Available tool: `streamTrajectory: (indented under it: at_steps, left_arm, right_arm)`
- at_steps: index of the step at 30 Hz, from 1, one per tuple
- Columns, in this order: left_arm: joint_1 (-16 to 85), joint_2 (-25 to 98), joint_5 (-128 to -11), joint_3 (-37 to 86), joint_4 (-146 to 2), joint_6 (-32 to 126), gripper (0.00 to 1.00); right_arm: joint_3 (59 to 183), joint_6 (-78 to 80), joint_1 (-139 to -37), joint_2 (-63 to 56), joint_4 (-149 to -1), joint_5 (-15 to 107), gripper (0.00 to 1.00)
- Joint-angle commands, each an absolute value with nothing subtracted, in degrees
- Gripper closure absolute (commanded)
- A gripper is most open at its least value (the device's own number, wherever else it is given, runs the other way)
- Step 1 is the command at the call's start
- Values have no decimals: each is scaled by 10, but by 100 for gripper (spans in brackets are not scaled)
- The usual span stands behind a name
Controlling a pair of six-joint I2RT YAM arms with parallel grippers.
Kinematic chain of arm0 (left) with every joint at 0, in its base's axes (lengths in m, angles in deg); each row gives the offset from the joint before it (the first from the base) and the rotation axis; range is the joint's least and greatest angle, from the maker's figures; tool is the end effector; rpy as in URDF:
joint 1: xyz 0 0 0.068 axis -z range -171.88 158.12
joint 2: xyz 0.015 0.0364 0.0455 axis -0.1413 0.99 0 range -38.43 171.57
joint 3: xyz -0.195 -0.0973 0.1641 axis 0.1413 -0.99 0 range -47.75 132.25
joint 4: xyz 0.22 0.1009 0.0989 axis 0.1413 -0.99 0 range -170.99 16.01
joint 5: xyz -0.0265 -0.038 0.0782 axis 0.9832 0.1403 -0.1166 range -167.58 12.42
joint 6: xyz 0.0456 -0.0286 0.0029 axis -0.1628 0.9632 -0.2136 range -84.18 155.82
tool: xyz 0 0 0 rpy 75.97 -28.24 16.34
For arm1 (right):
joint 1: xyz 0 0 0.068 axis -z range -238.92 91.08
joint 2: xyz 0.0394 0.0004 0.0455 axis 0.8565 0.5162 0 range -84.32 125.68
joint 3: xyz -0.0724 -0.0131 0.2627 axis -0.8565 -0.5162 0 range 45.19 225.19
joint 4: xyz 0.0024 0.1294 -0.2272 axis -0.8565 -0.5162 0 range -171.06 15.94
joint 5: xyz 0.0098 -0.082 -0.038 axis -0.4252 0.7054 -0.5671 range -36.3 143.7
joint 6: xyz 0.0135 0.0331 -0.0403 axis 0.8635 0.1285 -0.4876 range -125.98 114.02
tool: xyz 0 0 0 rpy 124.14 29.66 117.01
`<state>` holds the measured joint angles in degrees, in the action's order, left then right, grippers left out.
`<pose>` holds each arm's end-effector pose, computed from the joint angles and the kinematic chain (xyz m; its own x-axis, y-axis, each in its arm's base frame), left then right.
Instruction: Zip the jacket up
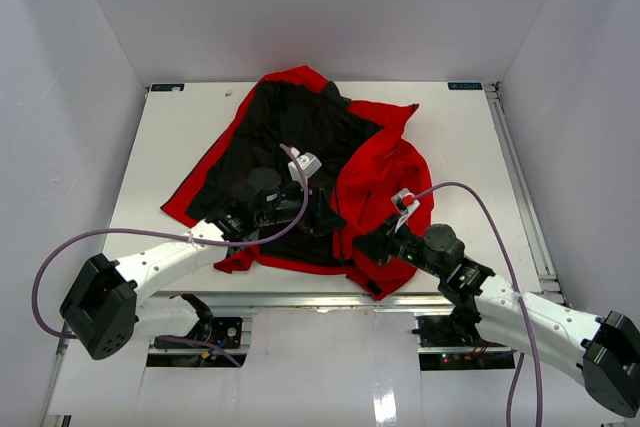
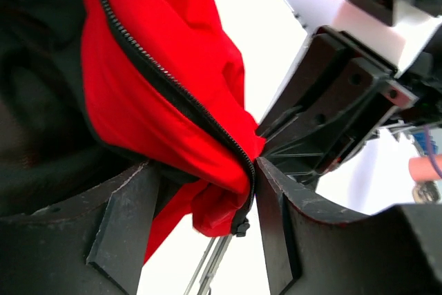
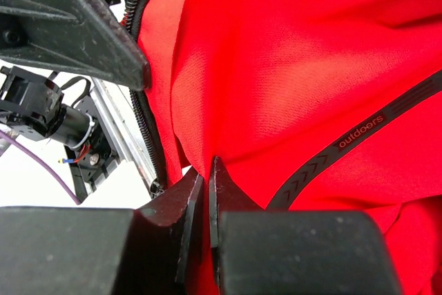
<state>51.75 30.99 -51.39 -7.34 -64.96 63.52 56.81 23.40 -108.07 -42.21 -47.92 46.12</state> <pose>0.1848 -0.1977 0.2581 -0.6464 0.0400 -0.7620 0.6990 0.4313 -0.5704 0.1106 0.1352 0.2096 -0.4533 0.2193 -0.8640 -0.7039 0.5065 0.4979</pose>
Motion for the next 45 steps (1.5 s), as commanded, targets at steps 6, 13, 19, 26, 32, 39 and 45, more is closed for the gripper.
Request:
streamTrajectory:
  at_steps: [6, 13, 19, 26, 32, 39, 45]
  left_arm:
    - [536, 293, -623, -32, -810, 615, 38]
    - [550, 291, -628, -28, -817, 618, 41]
    - [554, 299, -630, -28, -824, 630, 38]
    - [555, 274, -595, -48, -789, 650, 26]
    - [555, 275, -596, -59, -767, 663, 26]
    - [554, 299, -566, -72, -712, 693, 34]
    - [556, 308, -560, -85, -676, 715, 38]
  right_arm:
    - [598, 235, -1085, -425, -479, 496, 92]
    - [601, 241, -1085, -421, -490, 512, 92]
    - [604, 244, -1086, -426, -495, 534, 92]
    - [610, 253, -1085, -422, -488, 535, 92]
    - [610, 260, -1085, -427, -484, 535, 92]
    - [610, 267, -1086, -429, -488, 559, 92]
    - [606, 277, -1086, -428, -484, 577, 92]
